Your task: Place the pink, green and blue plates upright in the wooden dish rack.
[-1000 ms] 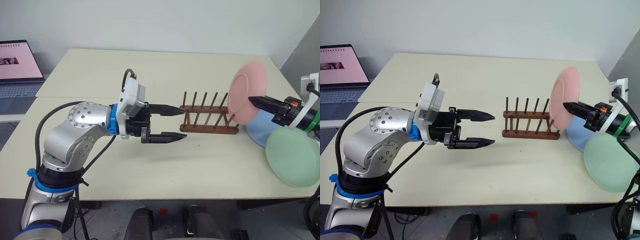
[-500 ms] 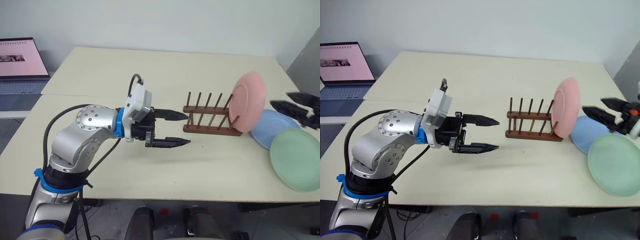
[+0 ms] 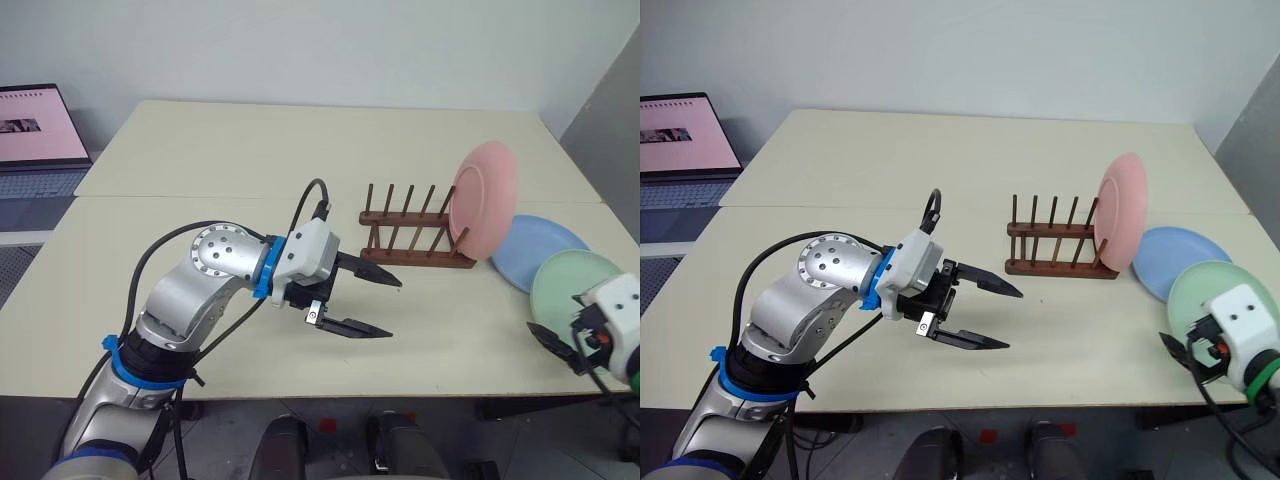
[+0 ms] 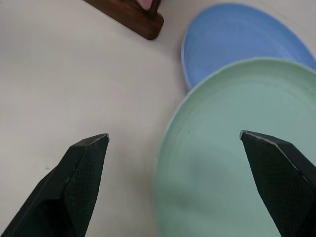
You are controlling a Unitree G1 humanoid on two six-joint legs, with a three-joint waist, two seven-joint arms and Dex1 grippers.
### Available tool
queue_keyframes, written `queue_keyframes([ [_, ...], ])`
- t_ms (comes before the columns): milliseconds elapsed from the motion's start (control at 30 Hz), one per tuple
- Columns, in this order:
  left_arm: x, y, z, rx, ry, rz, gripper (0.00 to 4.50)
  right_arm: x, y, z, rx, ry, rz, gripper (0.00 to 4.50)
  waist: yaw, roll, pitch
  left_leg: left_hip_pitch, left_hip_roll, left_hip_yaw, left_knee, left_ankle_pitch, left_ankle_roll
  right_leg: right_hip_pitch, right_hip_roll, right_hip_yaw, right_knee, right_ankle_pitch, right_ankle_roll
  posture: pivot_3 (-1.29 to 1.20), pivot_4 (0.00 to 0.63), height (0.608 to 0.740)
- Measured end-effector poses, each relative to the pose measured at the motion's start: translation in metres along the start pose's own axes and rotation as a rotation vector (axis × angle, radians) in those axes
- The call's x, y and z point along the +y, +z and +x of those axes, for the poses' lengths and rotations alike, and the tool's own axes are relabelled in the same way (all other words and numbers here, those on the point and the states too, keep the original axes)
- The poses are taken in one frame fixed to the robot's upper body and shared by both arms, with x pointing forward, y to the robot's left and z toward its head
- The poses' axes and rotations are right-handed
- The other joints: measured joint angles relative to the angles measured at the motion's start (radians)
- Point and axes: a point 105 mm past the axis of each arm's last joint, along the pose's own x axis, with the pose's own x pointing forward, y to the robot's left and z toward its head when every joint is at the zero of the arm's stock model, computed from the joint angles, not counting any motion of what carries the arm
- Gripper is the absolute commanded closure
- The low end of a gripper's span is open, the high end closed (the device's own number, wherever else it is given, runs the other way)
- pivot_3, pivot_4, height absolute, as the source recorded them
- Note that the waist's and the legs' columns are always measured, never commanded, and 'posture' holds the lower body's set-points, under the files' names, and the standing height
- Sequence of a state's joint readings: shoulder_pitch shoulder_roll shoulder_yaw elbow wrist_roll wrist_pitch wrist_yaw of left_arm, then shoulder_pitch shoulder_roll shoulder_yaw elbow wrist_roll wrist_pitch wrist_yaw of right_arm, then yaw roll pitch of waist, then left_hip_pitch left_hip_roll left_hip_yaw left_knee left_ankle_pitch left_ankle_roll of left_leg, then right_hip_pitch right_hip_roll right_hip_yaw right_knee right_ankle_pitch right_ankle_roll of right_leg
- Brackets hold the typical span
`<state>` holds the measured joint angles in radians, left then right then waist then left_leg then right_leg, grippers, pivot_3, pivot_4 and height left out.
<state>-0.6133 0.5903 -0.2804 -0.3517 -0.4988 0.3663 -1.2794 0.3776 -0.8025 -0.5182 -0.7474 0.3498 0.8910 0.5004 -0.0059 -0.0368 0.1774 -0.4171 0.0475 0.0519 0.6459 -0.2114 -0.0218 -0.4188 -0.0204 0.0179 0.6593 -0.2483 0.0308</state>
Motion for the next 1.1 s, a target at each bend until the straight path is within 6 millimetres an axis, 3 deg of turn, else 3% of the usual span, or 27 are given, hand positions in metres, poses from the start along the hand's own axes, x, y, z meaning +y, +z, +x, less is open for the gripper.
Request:
queue_keyframes([
  [167,0.001,0.0,0.002,-0.003,0.001,0.005,1.33,0.007,-0.01,0.013,0.028,-0.079,0.011,0.04,0.001,0.0,0.0,-0.001,0.0,0.001,0.0,0.0,0.0,0.0,0.0,0.0,0.0,0.0,0.0,0.0,0.15,0.739],
  [333,0.003,-0.002,0.002,0.01,0.009,0.007,1.33,-0.006,-0.018,0.022,0.064,-0.185,-0.014,0.2,0.001,0.0,0.0,-0.001,0.0,0.001,0.0,0.0,0.0,0.0,0.0,-0.001,0.0,0.0,0.0,0.0,0.15,0.739],
  [467,0.005,-0.004,0.001,0.02,0.018,0.008,1.33,-0.01,-0.025,0.031,0.08,-0.22,0.022,1.25,0.002,0.0,0.0,-0.001,0.0,0.001,0.0,0.0,0.0,0.0,0.0,-0.001,0.0,0.0,0.0,0.0,0.15,0.739],
  [767,0.008,-0.007,-0.001,0.031,0.031,0.014,1.33,-0.01,-0.02,0.038,0.062,-0.238,0.042,4.48,0.001,0.0,0.0,-0.001,0.0,0.001,0.0,0.0,0.0,0.0,0.0,-0.001,0.0,0.0,0.001,0.0,0.15,0.739],
  [967,0.01,-0.009,-0.005,0.046,0.049,0.008,1.33,-0.015,-0.012,0.029,0.043,-0.273,0.023,4.48,0.002,0.0,0.0,-0.001,0.0,0.001,0.0,0.0,0.0,-0.001,0.0,-0.001,0.001,0.001,0.001,0.0,0.15,0.739],
  [1100,0.016,-0.006,-0.016,0.039,0.108,-0.022,1.33,-0.026,0.022,0.009,-0.044,-0.33,-0.097,4.48,0.0,0.001,0.0,-0.001,0.0,0.001,0.0,0.0,0.0,-0.001,0.0,-0.001,0.001,0.001,0.002,0.0,0.15,0.739],
])
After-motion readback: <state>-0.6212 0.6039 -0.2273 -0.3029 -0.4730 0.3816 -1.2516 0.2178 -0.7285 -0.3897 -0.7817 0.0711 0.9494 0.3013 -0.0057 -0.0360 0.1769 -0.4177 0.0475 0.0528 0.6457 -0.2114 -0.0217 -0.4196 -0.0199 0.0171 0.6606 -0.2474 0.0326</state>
